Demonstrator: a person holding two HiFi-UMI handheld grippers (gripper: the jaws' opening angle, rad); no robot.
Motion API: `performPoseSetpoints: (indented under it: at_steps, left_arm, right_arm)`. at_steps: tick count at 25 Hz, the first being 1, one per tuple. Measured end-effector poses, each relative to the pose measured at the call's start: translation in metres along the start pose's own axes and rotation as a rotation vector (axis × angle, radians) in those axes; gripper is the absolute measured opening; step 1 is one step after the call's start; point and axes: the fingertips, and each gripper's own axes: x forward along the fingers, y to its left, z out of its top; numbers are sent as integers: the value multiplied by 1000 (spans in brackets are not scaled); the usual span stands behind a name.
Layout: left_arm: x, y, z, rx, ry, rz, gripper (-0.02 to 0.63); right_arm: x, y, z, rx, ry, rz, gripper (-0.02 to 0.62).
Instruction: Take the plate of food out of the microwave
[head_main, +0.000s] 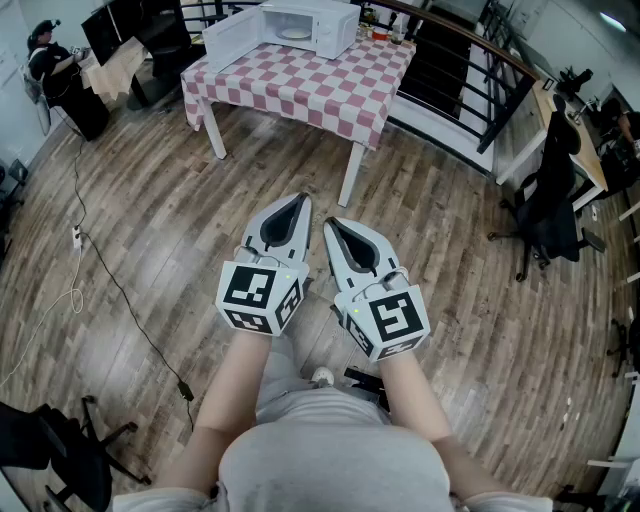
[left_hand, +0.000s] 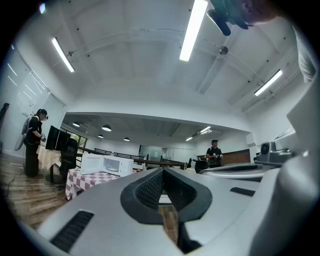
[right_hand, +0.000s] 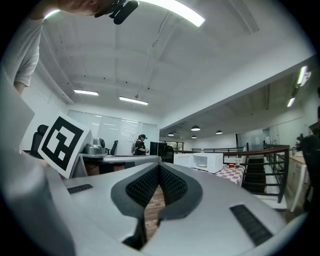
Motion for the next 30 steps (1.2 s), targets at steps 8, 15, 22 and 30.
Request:
performPoseSetpoints:
  at_steps: [8, 15, 22, 30]
  left_arm:
    - [5, 25, 4, 6, 1, -20, 3]
    - [23, 64, 2, 17, 20, -47, 3]
    - [60, 117, 0, 9, 33, -51, 3]
    - [101, 163, 0, 0, 36, -71, 3]
  right_arm:
    - [25, 3, 5, 7, -8, -31, 25]
    - [69, -3, 3, 42, -26, -70, 25]
    - [132, -15, -6, 34, -4, -73, 26]
    - [189, -31, -13, 22, 14, -74, 25]
